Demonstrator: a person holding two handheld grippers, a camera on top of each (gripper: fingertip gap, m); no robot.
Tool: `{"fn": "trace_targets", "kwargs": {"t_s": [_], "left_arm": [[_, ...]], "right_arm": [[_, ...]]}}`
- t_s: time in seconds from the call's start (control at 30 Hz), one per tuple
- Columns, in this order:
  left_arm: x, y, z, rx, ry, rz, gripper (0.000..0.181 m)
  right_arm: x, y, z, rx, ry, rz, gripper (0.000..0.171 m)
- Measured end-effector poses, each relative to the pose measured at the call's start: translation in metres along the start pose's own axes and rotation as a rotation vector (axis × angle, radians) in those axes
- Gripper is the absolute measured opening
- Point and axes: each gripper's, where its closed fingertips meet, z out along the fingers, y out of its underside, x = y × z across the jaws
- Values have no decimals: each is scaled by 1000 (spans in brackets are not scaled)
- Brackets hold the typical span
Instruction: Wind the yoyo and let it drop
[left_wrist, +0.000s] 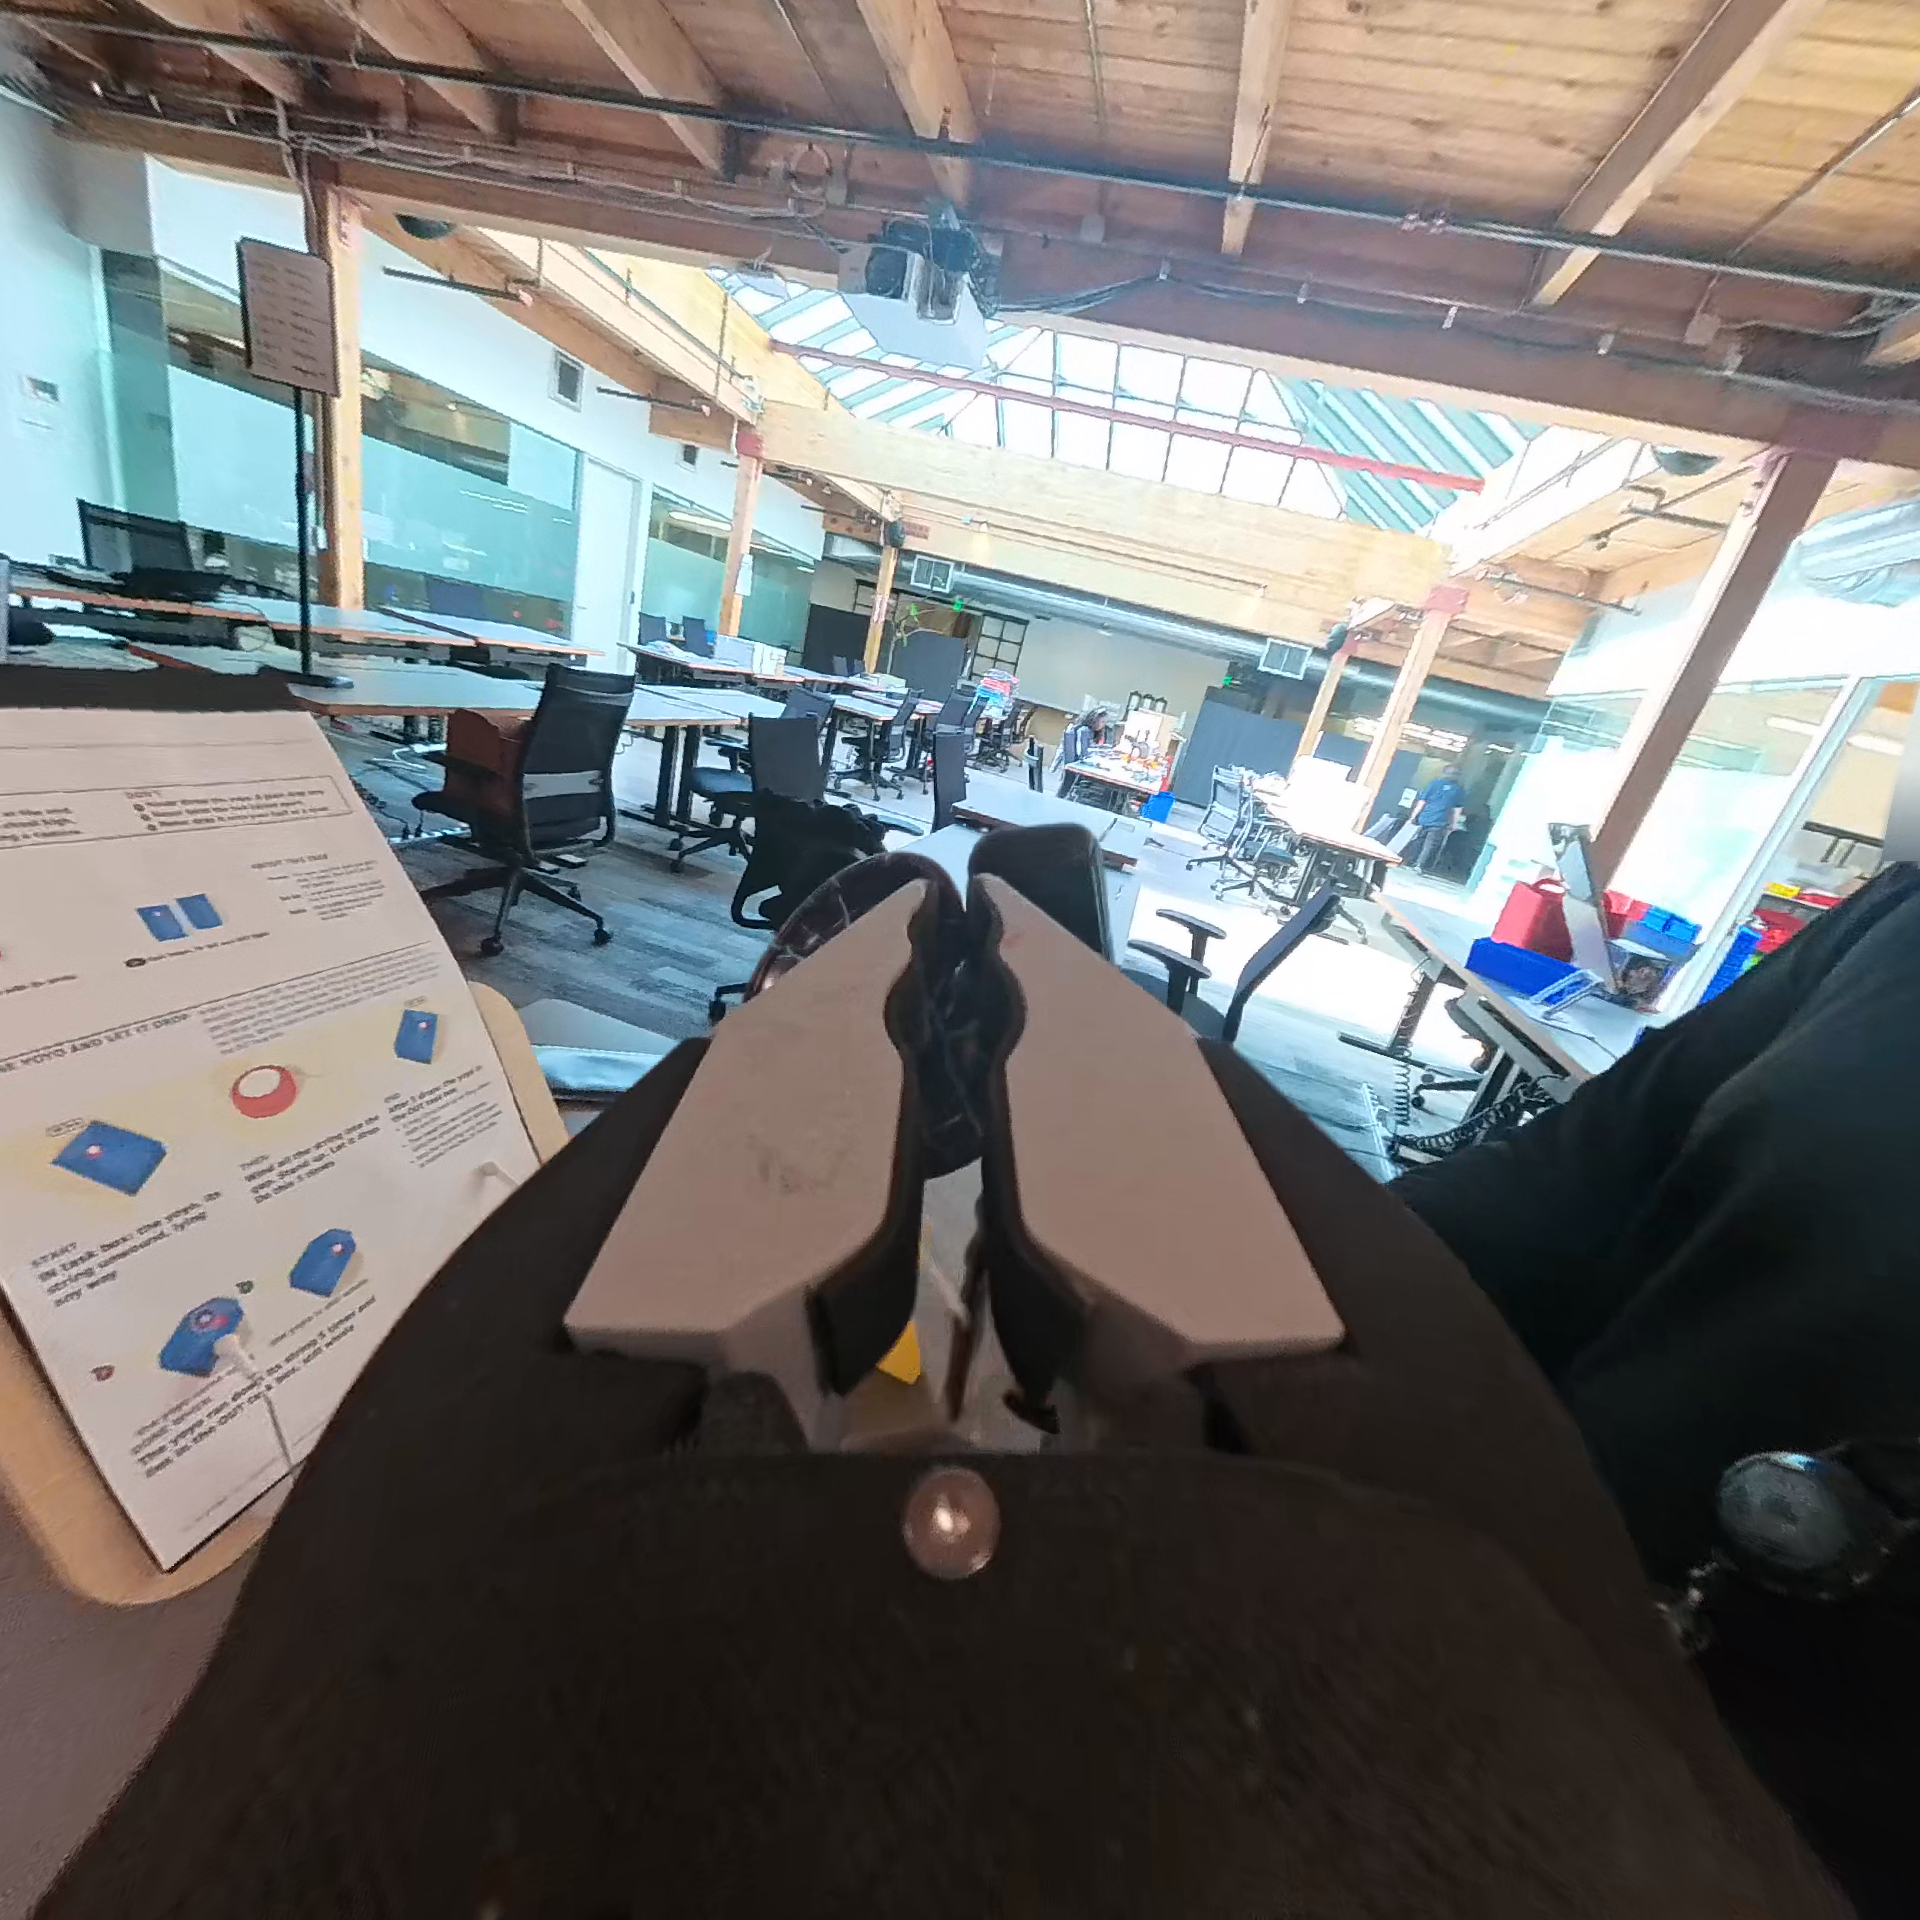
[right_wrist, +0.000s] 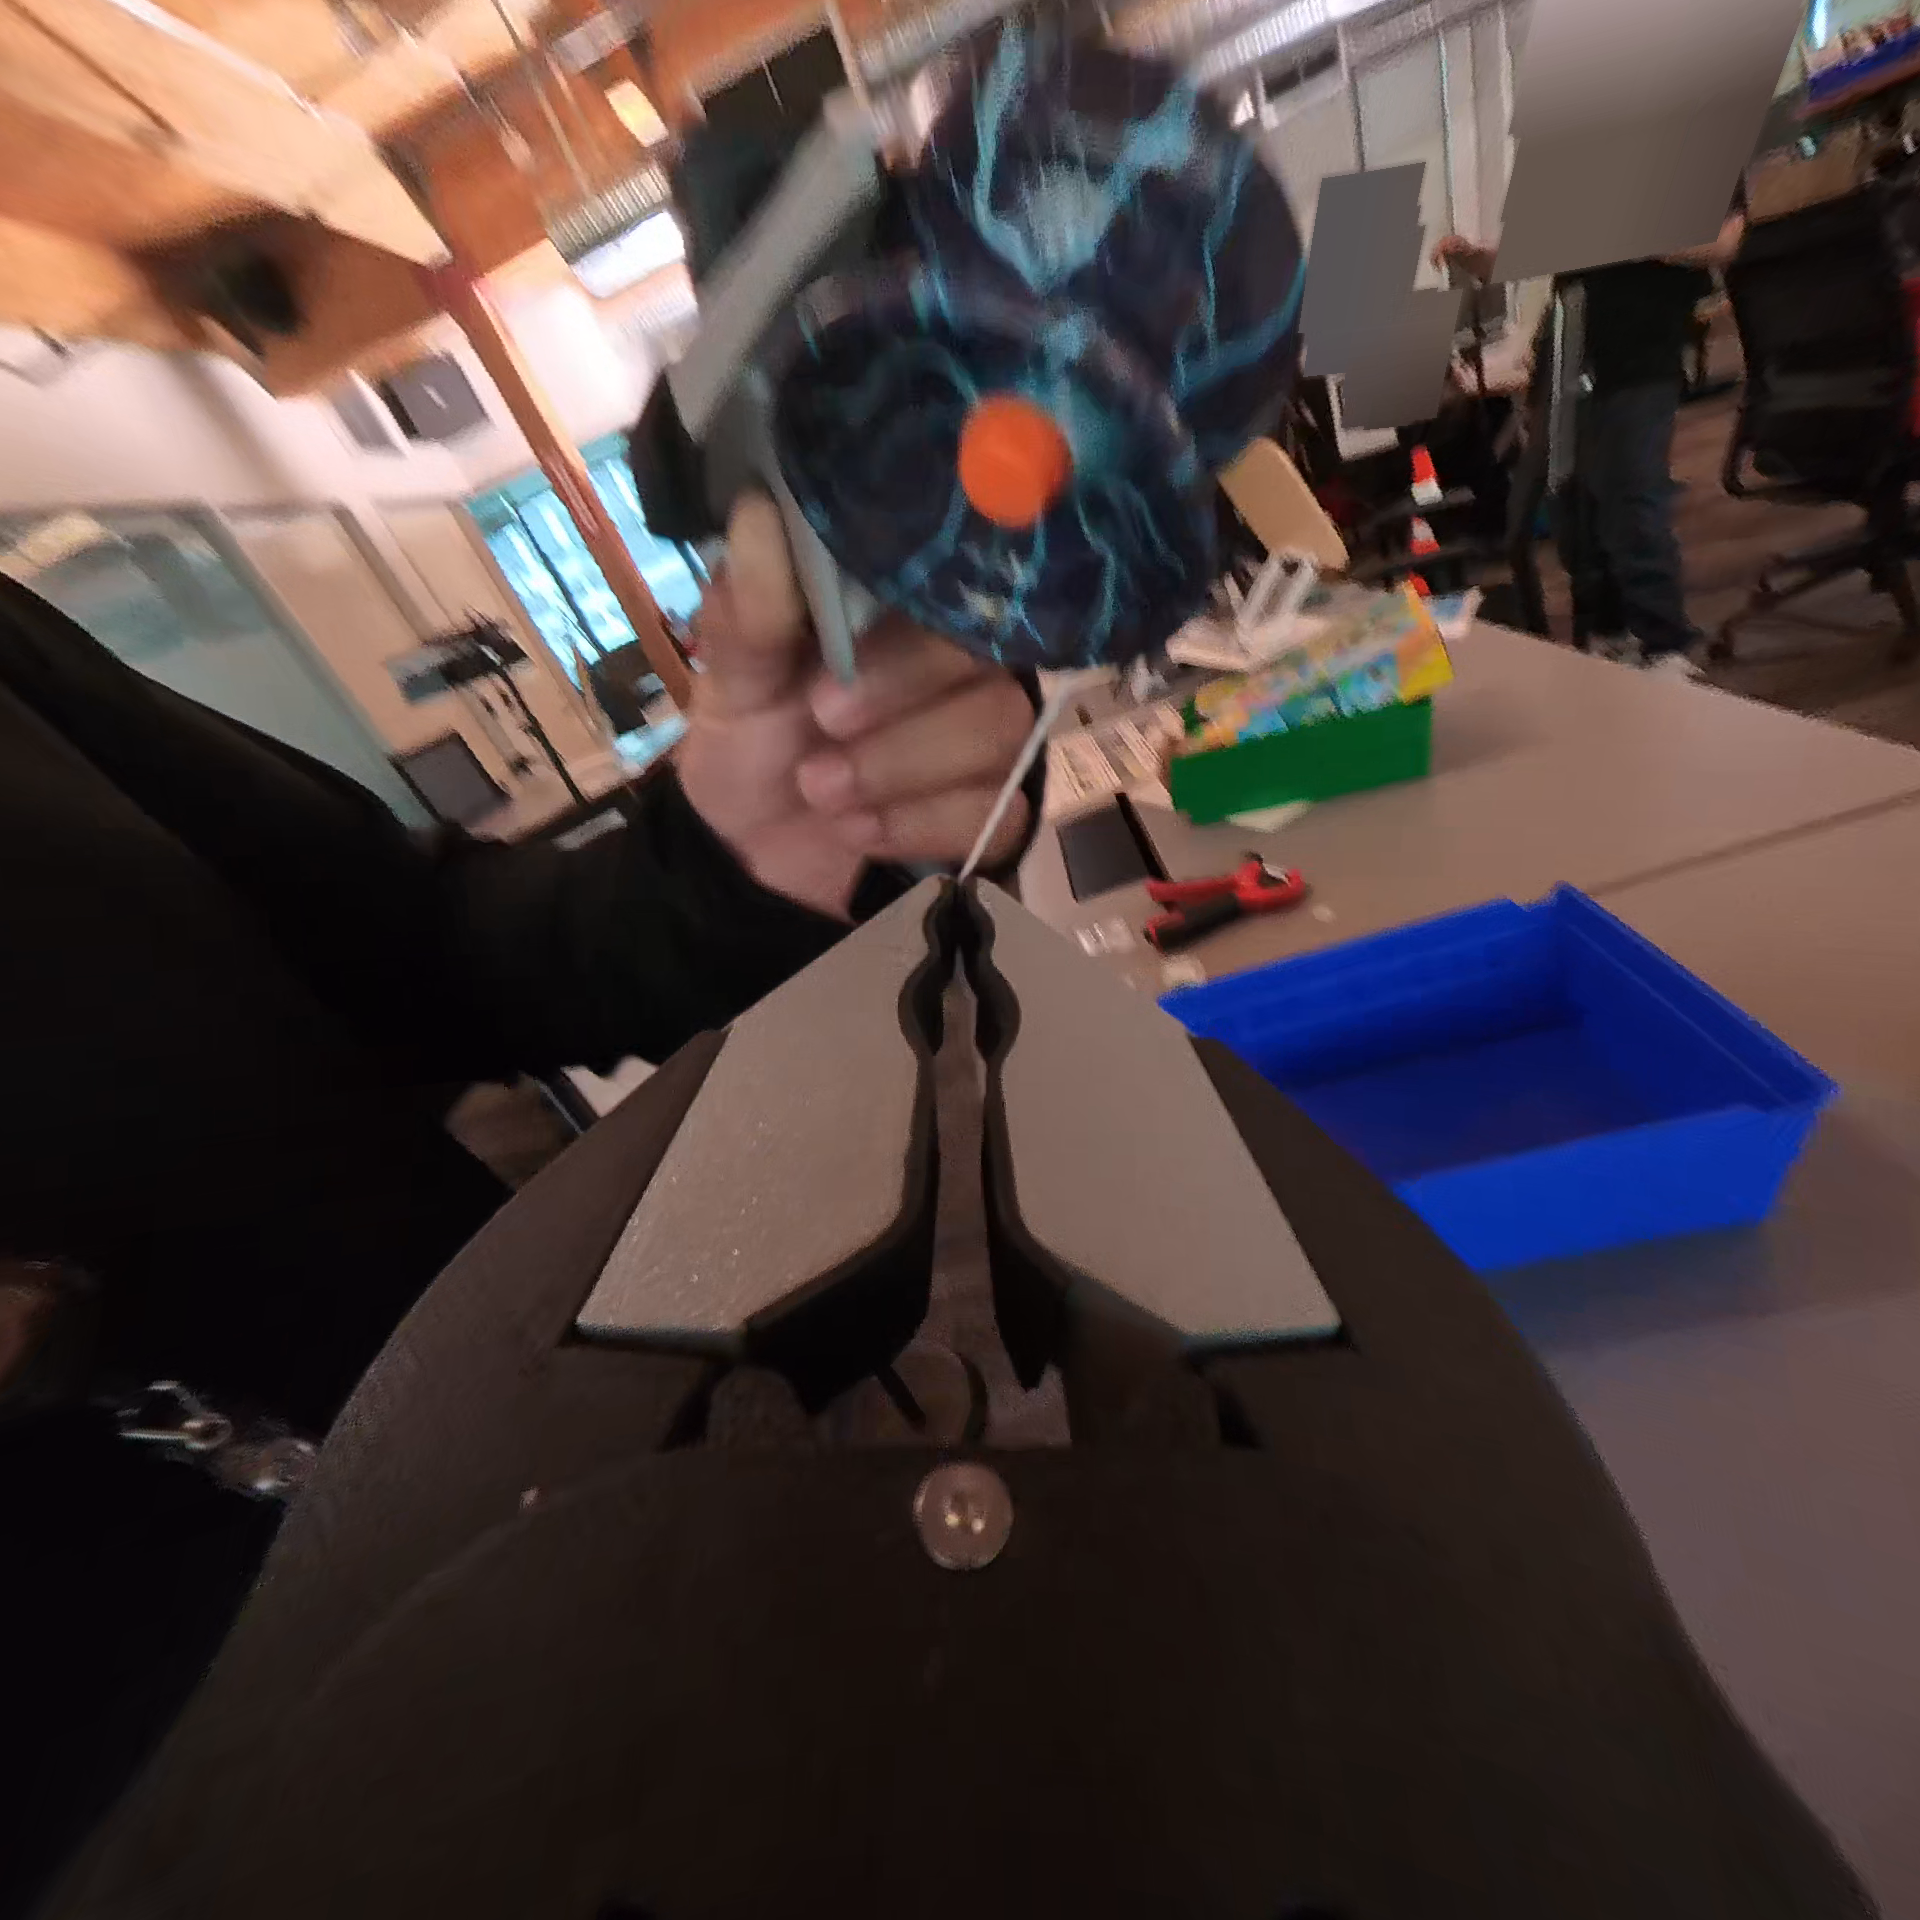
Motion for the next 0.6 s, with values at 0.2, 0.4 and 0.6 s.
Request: {"fn": "trace_targets", "kwargs": {"t_s": [0.2, 0.4, 0.6], "left_arm": [[-10, -1, 2, -23, -65, 46, 1], [-47, 33, -10, -208, -222, 208, 3], [-52, 58, -18, -302, -259, 270, 5]], "right_arm": [[-5, 21, 16, -47, -39, 71, 0], [-31, 15, 9, -141, -61, 10, 0], [-33, 5, -11, -352, 0, -102, 0]]}}
